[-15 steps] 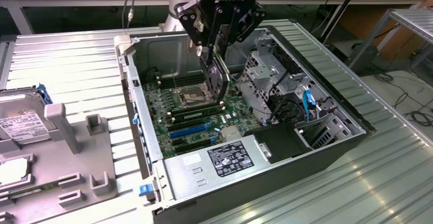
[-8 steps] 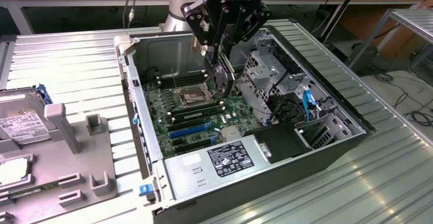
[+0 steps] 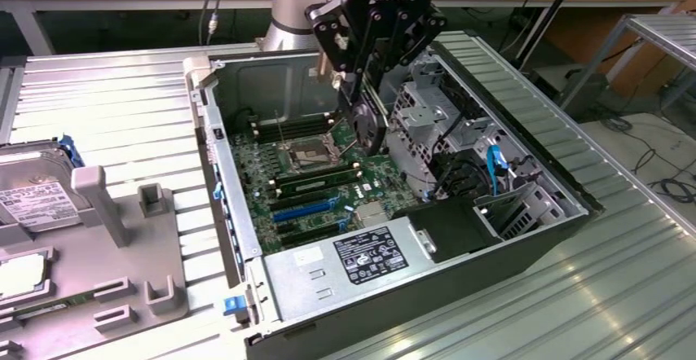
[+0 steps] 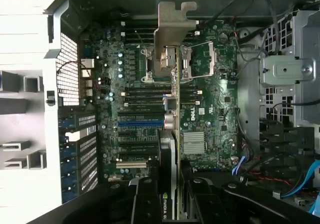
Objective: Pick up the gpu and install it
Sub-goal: 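Pick up the gpu and move the gpu toward the slot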
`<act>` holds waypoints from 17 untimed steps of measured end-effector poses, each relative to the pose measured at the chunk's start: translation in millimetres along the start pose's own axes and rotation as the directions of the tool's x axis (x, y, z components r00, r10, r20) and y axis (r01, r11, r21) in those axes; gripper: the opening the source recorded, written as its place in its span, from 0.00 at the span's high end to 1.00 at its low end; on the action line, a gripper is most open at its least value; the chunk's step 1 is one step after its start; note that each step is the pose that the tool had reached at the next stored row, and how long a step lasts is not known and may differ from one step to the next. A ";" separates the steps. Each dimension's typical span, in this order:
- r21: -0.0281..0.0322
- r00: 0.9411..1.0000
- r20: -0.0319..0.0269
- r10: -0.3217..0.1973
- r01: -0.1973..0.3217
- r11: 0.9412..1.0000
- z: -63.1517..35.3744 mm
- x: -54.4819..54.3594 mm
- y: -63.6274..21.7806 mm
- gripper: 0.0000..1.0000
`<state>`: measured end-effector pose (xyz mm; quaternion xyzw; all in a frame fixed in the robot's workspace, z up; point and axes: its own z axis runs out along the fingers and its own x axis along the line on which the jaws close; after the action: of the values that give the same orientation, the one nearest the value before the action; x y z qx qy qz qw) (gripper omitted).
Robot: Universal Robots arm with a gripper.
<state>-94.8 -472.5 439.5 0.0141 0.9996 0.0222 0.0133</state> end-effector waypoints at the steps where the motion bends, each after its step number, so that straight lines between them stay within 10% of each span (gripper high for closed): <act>1: 0.000 1.000 0.000 0.000 0.000 1.000 0.0 -1.7 0.0 0.73; 17: 0.000 1.000 0.000 0.000 0.000 1.000 1.1 -41.0 1.0 0.73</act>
<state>-53.8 -472.6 439.5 0.0140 0.9996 0.0222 0.0132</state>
